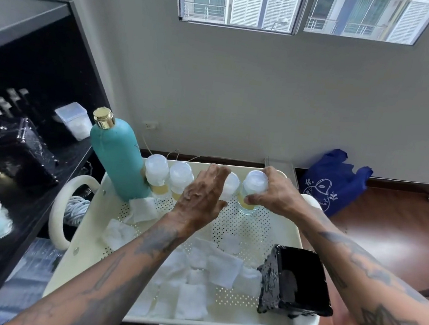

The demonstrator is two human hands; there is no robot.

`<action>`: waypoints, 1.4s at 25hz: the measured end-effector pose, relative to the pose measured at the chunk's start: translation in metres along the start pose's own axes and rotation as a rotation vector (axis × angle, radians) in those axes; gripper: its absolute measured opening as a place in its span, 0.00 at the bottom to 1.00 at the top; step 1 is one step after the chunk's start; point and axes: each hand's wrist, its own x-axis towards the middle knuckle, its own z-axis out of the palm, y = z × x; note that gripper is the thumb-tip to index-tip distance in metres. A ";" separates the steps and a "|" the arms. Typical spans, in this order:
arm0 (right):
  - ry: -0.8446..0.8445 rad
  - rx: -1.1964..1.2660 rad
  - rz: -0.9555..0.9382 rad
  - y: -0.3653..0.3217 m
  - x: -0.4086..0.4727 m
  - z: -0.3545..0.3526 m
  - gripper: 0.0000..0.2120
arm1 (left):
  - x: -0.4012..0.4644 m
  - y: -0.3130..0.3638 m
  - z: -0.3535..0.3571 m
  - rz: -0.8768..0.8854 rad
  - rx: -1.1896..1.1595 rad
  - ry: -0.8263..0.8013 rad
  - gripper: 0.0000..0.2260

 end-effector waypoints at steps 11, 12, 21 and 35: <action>-0.022 -0.014 -0.123 -0.027 0.021 0.029 0.29 | 0.024 -0.037 -0.016 0.051 0.607 -0.036 0.29; -0.013 -0.011 -0.124 -0.031 0.023 0.032 0.29 | 0.023 -0.040 -0.017 0.036 0.587 -0.042 0.29; -0.071 0.042 -0.028 -0.039 0.004 0.031 0.47 | 0.007 -0.035 -0.027 -0.015 0.454 -0.091 0.34; -0.354 -0.907 -0.344 -0.062 -0.137 0.057 0.20 | -0.159 0.004 -0.038 -0.369 -0.277 -0.528 0.17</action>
